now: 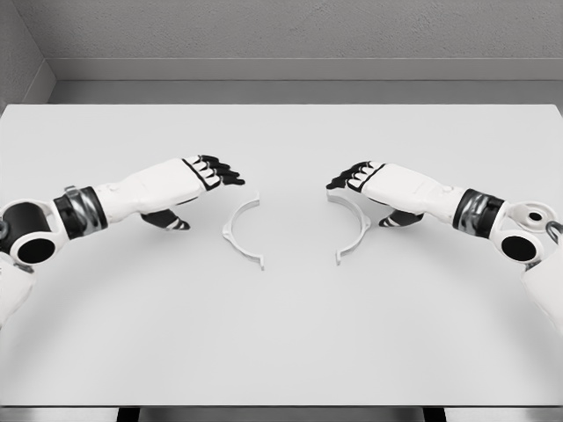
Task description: Assemble PVC drainage pipe clamps
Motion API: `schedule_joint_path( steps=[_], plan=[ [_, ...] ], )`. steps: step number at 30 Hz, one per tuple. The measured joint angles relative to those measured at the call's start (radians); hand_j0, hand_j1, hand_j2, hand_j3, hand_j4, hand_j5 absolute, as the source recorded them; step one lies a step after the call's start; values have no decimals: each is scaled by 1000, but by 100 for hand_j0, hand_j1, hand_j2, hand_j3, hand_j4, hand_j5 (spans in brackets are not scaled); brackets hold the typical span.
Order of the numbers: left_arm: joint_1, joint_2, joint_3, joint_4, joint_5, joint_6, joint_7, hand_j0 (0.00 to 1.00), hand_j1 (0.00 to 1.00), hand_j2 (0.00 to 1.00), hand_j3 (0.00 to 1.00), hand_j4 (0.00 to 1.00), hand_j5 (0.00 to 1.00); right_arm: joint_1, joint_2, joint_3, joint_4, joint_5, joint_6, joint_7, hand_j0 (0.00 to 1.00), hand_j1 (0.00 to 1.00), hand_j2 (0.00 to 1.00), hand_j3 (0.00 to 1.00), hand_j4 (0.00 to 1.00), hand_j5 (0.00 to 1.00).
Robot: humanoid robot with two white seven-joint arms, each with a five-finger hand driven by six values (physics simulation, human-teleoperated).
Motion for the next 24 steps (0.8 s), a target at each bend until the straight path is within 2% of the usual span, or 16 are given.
schedule_joint_path(
  steps=[18,24],
  plan=[
    [-20,-66,1,55,-32,0,1,100,100,100,100,100,100,-5,35,2,5,15,0,1,96,96,96,96,96,96],
    [-20,-75,0,64,-32,74,-28,100,100,100,100,100,100,-8,43,3,5,16,0,1,96,96,96,96,96,96]
  ],
)
